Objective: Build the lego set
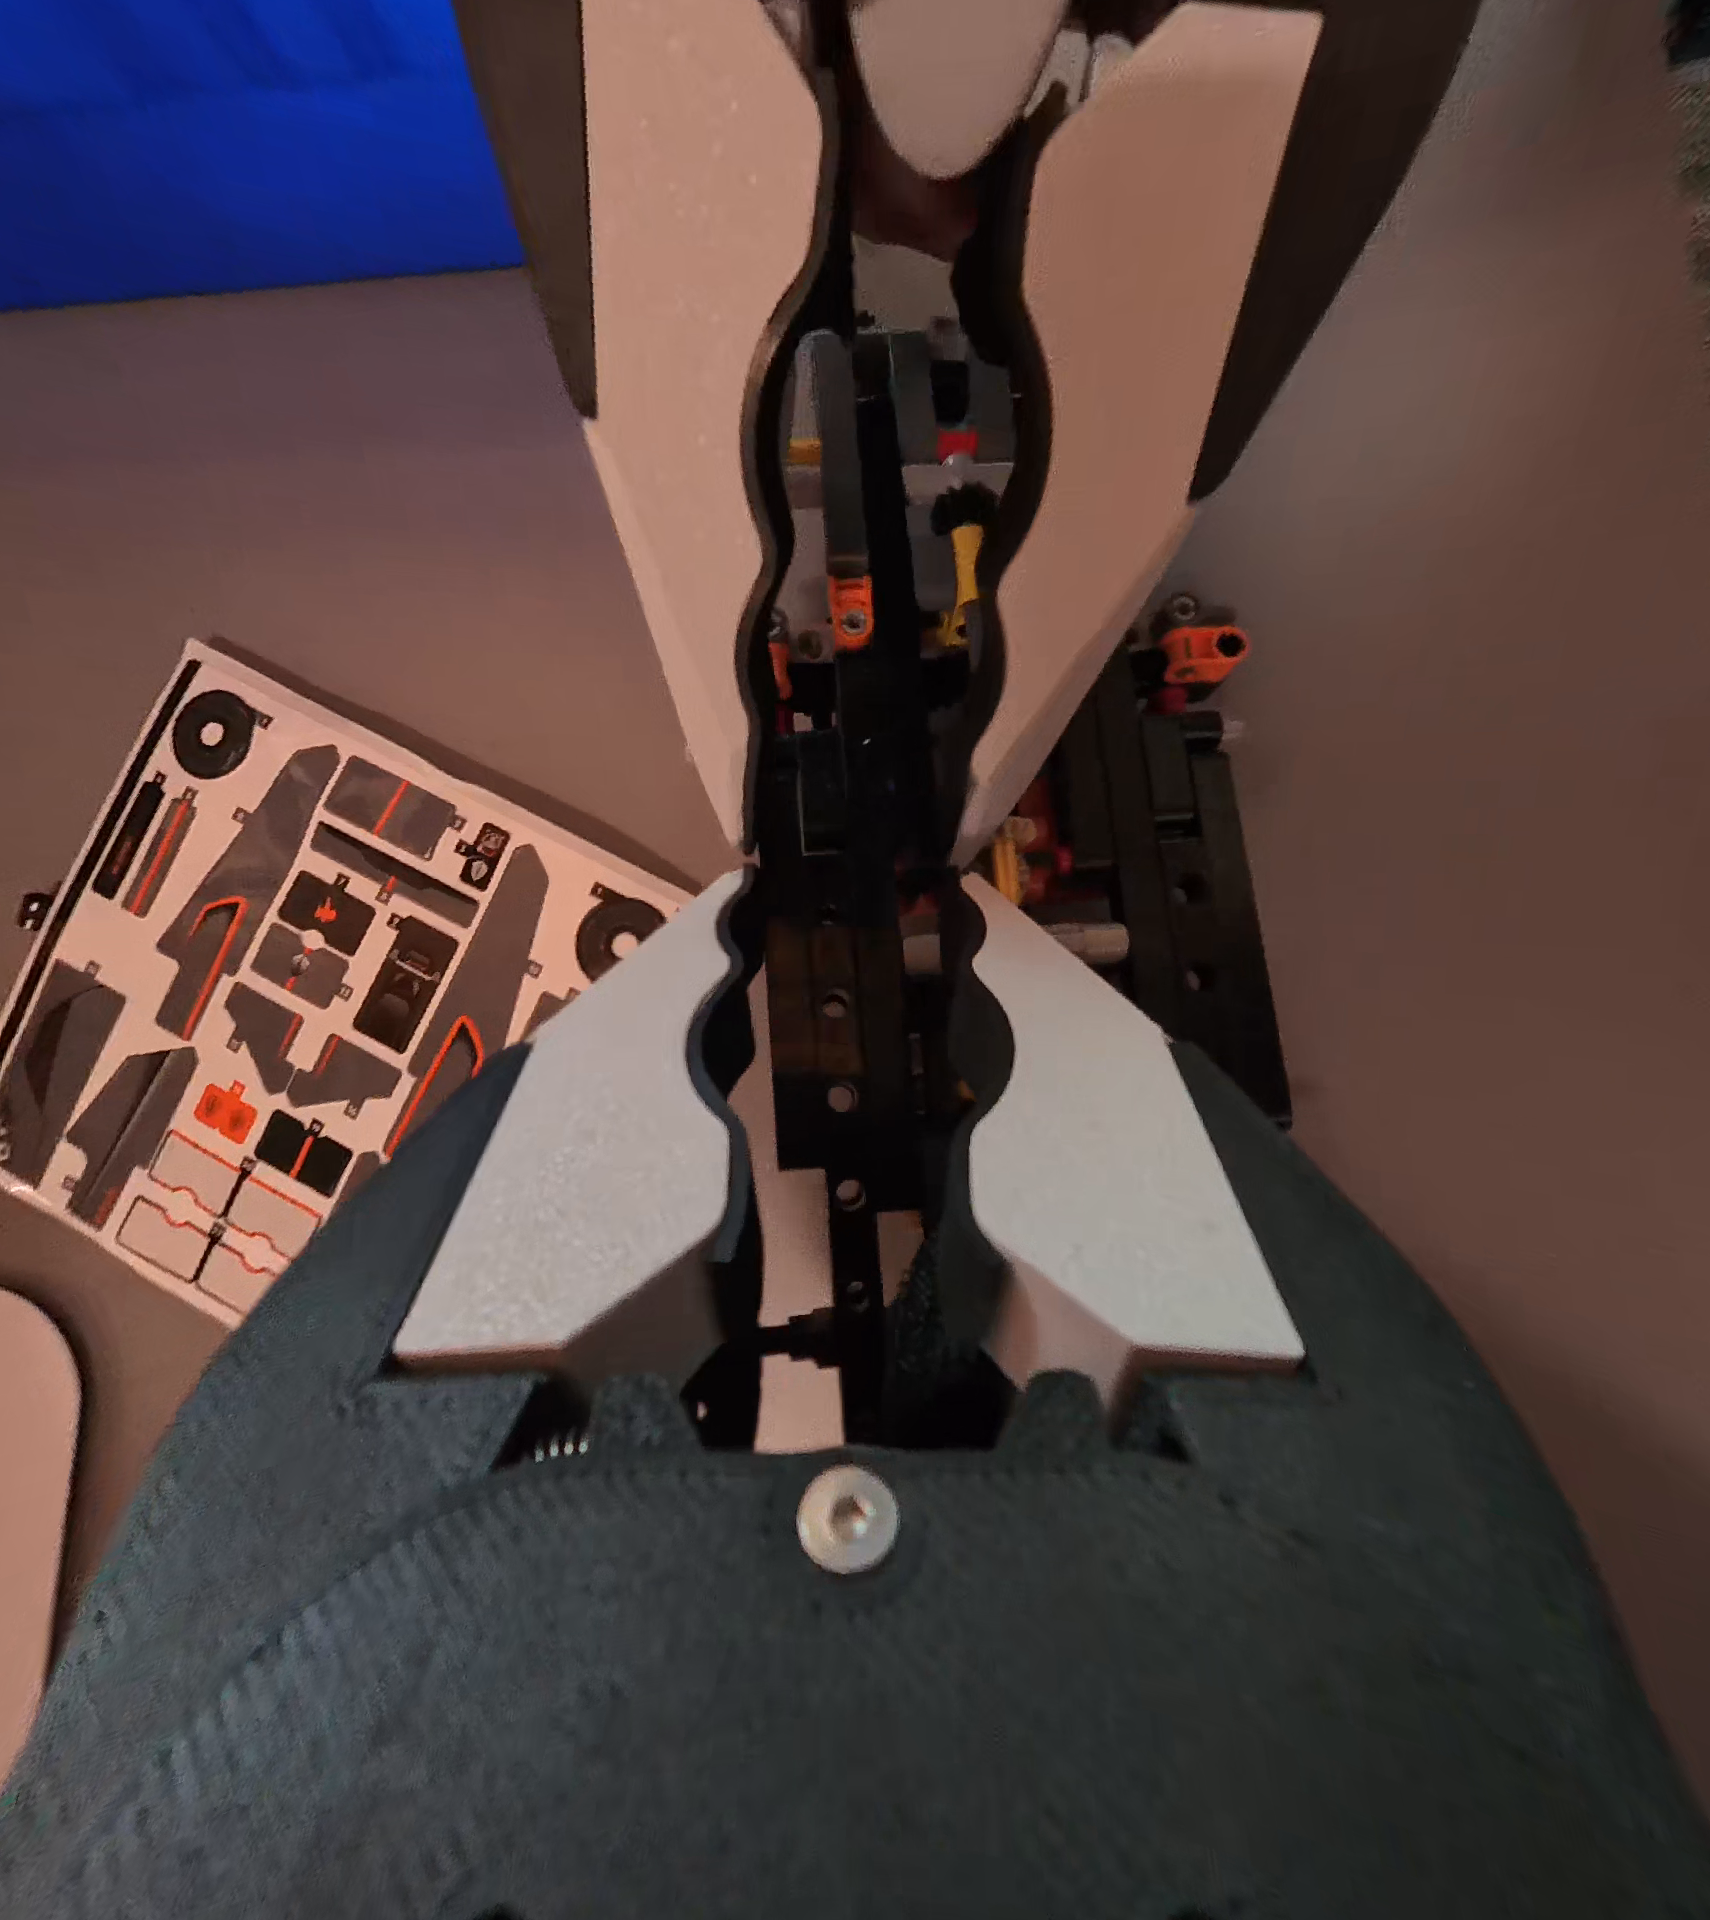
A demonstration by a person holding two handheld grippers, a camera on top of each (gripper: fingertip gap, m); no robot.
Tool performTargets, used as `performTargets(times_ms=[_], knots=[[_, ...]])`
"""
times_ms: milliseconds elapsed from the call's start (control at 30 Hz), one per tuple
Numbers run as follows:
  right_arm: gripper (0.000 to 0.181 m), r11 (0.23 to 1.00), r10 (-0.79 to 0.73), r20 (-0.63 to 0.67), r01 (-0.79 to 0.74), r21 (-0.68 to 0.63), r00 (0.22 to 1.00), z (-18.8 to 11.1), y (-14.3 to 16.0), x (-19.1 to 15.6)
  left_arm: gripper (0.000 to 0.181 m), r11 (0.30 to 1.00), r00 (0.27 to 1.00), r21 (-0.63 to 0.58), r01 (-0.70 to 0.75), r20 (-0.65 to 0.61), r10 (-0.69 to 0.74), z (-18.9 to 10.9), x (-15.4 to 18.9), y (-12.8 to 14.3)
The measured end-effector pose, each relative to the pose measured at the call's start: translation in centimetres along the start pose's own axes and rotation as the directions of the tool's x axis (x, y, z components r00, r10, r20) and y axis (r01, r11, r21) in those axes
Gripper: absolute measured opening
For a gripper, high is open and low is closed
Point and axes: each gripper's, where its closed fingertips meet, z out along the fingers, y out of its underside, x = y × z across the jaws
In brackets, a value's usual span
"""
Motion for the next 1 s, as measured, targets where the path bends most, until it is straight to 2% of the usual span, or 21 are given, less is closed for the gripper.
performTargets(times_ms=[100,233,333,533,600,700,767,900,1000], knots=[[0.049,0.998,0.013,-0.064,-0.01,0.06,0.998,-1.8,-0.9,0.3,0.036,0.998,0.998,-0.001,0.058,0.03,-0.058,-0.1,-0.7,0.6],[0.043,0.988,0.148,-0.101,-0.142,0.056,0.984,-3.8,0.8,0.5,0.046,0.995,0.995,-0.011,0.097,0.04,-0.097,-0.9,-0.8,1.1],[0.045,0.961,0.272,-0.132,-0.262,0.085,0.953,-5.0,2.2,0.6,0.054,0.979,0.98,-0.049,0.197,-0.016,-0.198,-0.9,-0.8,1.9],[0.043,0.889,0.457,-0.227,-0.43,0.159,0.86,-7.0,4.1,0.6,0.045,0.926,0.913,-0.056,0.372,-0.159,-0.376,-0.7,0.3,2.6],[0.042,0.863,0.501,-0.184,-0.472,0.181,0.846,-6.9,3.7,-1.0,0.042,0.901,0.881,-0.049,0.432,-0.193,-0.433,-0.7,0.8,2.7],[0.043,0.773,0.621,-0.01,-0.609,0.179,0.784,-5.3,3.3,-3.9,0.044,0.862,0.833,-0.023,0.506,-0.249,-0.495,-1.3,1.9,2.6],[0.043,0.766,0.622,0.029,-0.617,0.181,0.782,-4.7,2.6,-5.1,0.047,0.838,0.805,-0.001,0.545,-0.279,-0.524,-1.9,2.7,2.6],[0.022,0.848,0.507,-0.076,-0.481,0.221,0.859,-4.6,0.6,-5.4,0.048,0.764,0.733,0.028,0.644,-0.308,-0.607,-2.5,4.1,3.3],[0.01,0.906,0.407,-0.099,-0.388,0.169,0.908,-3.4,-1.1,-6.0,0.047,0.718,0.704,0.085,0.69,-0.31,-0.639,-3.0,4.9,3.4]])
